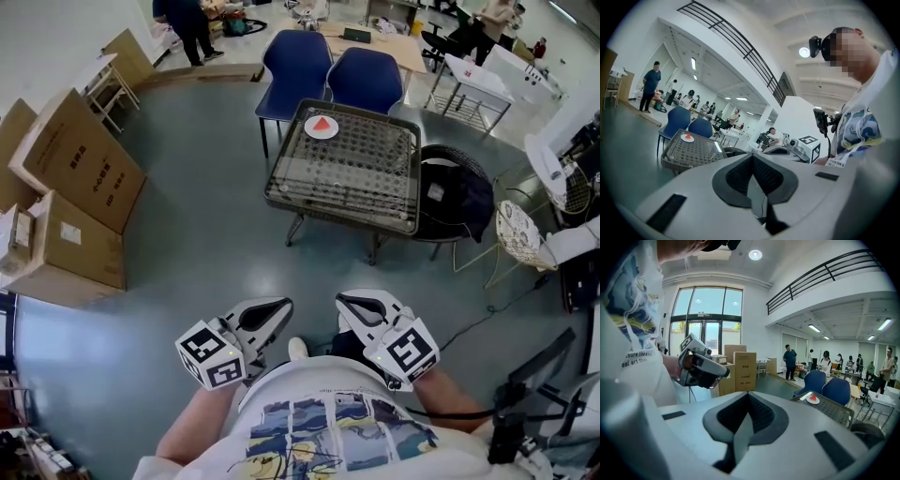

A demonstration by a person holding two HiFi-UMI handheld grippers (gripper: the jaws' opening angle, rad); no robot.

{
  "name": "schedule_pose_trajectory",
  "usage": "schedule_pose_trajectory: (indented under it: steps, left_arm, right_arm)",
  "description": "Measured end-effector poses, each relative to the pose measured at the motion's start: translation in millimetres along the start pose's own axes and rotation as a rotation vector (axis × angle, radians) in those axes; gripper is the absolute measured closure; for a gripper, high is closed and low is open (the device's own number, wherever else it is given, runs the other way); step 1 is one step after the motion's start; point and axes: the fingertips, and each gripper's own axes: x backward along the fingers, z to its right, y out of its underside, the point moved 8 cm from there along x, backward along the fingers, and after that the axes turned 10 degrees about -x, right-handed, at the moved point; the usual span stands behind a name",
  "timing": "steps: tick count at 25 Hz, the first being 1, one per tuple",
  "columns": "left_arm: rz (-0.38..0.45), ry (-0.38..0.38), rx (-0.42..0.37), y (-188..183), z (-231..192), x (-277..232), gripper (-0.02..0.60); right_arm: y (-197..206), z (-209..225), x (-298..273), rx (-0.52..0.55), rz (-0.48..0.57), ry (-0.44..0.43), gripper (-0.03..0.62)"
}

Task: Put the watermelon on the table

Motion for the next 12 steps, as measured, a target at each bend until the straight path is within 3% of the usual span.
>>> schedule_pose_trajectory:
  steps: [12]
  left_arm:
    - [-0.008,0.008,-0.048,2.3,10.3,17.9,0.572]
  right_arm:
    - [-8.2,-26.7,0.5,0.037,-0.009,-0.001,0.583]
